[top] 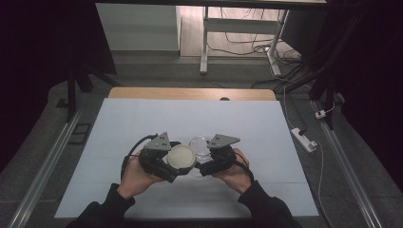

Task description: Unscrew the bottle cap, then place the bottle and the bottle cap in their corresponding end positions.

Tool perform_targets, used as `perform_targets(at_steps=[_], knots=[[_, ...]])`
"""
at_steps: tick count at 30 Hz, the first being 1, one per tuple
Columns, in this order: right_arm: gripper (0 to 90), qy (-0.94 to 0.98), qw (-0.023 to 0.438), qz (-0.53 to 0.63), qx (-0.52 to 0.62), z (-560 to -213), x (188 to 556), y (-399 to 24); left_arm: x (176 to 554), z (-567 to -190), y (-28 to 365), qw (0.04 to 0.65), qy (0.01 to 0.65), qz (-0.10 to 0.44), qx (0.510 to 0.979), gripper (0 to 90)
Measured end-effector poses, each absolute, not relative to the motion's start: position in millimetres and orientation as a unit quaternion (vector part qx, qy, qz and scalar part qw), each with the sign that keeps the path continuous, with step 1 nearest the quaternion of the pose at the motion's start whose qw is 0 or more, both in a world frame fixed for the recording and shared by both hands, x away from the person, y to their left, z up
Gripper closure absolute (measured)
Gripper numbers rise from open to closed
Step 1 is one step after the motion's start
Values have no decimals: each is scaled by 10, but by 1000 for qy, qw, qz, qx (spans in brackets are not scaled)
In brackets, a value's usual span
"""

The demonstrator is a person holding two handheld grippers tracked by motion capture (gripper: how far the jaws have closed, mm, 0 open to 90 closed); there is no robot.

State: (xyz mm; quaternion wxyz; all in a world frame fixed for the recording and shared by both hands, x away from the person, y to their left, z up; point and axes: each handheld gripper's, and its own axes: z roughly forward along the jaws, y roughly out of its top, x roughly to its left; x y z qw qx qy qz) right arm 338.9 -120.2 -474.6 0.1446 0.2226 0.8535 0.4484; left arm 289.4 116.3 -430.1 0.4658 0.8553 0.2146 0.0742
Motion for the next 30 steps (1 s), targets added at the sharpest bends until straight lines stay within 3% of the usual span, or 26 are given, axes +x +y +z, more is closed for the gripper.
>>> perform_targets(at_steps=[30], knots=[[65,841,161,450,253,-4684,3631,-1297,2796,-4475,1035,464,176,50,866,83]])
